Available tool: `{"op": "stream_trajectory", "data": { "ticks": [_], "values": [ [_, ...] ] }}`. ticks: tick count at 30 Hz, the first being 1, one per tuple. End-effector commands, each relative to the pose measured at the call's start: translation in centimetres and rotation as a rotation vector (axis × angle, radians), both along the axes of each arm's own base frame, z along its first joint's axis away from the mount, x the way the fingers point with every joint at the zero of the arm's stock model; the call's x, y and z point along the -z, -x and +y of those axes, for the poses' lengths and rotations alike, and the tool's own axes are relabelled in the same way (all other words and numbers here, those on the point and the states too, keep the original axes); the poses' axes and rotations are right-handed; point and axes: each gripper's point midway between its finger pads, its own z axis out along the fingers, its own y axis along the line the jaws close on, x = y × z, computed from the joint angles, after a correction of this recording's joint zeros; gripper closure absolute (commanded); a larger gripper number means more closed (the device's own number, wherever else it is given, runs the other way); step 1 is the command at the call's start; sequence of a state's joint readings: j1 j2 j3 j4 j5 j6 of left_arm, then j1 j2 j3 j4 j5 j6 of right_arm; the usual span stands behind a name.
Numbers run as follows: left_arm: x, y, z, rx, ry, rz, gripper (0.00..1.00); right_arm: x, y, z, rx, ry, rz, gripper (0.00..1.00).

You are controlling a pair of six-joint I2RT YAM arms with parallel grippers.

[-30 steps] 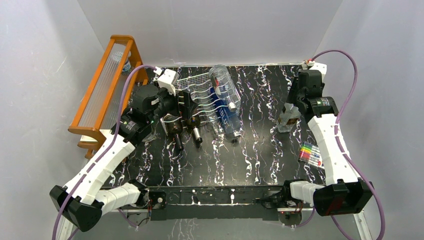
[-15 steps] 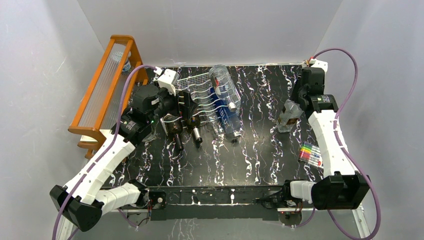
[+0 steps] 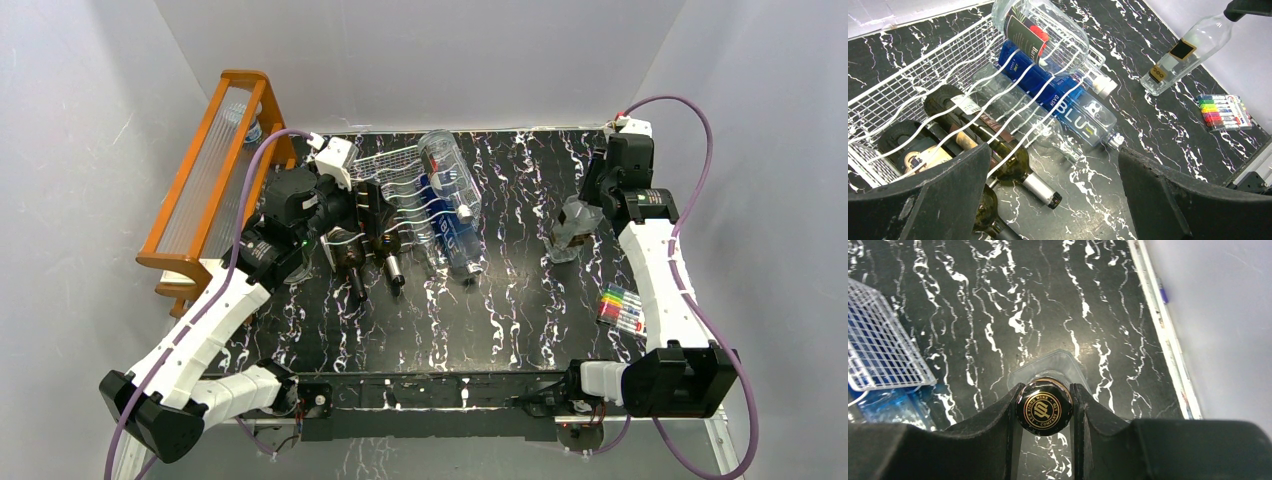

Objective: Put the wine bottle on the wine rack

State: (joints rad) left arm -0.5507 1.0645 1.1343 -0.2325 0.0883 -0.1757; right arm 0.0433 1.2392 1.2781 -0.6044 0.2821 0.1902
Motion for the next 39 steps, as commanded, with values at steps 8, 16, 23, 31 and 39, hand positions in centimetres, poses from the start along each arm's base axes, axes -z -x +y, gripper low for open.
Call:
{"op": "stream_trajectory", "data": {
  "ticks": [8,16,23,31,39],
  "values": [
    [-2.2,0.2,-0.1,0.009,0.042,-0.032,0.02,-7.6,-5.4,5.1,-0.153,-0.225,-0.332,1.00],
    [-1.8,0.0,-0.5,0.017,0.054,-0.015,0.02,-8.4,-7.4,7.8,-0.170,-0.160,-0.427,1.00],
    [-1.3,0.1,-0.7,0.025,0.053,0.002,0.02,-6.2,-6.6,9.1,-0.195,-0.140,-0.435,1.00],
    [-1.0,0.0,-1.0,0.035,0.055,0.012,0.02,0.8,-1.1,9.2,-0.195,-0.149,-0.213,1.00],
    [-0.8,-0.4,-1.7,0.048,0.071,0.021,0.02,6.2,4.5,10.1,-0.226,-0.203,-0.008,1.00]
  ]
}}
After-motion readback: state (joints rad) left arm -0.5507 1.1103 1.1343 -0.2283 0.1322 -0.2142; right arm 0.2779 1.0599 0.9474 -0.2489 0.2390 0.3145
